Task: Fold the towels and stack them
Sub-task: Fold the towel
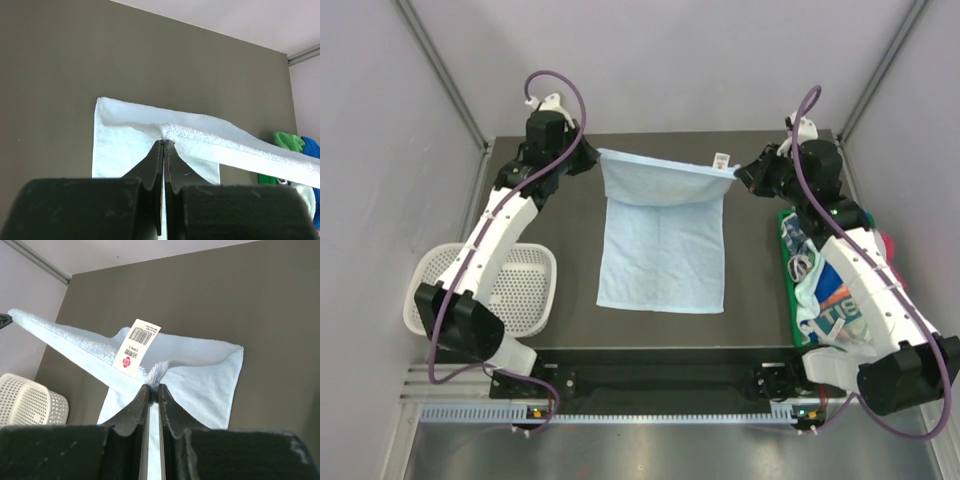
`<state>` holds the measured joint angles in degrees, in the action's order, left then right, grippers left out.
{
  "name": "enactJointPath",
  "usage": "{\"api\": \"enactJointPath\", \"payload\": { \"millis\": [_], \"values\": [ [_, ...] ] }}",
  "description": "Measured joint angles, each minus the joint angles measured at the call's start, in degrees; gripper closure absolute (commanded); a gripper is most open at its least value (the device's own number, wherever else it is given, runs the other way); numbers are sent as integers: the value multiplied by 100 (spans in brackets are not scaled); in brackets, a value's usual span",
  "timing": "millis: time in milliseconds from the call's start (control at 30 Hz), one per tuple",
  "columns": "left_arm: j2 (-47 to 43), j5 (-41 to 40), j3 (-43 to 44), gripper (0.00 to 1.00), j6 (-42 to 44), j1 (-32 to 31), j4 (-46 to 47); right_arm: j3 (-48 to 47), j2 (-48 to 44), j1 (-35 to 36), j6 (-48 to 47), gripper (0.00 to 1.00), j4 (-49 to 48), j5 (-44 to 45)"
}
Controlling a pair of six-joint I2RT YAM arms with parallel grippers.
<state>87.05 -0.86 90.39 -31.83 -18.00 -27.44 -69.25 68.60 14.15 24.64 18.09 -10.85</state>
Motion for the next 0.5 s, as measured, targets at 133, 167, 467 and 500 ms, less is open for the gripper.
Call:
{"api": "enactJointPath", "payload": {
  "millis": [133,167,467,500],
  "values": [
    [-190,46,-291,100,-28,0,52,216,-151,37,4,100,-7,2],
    [-254,50,-409,100,-48,-4,90,293,-203,46,7,100,-7,2],
    [-710,149,-1178,100,-149,-22,168,776,-540,133,42,100,0,4],
    [-761,149,-1268,100,-151,-22,175,826,-575,155,48,100,2,9]
  ]
}}
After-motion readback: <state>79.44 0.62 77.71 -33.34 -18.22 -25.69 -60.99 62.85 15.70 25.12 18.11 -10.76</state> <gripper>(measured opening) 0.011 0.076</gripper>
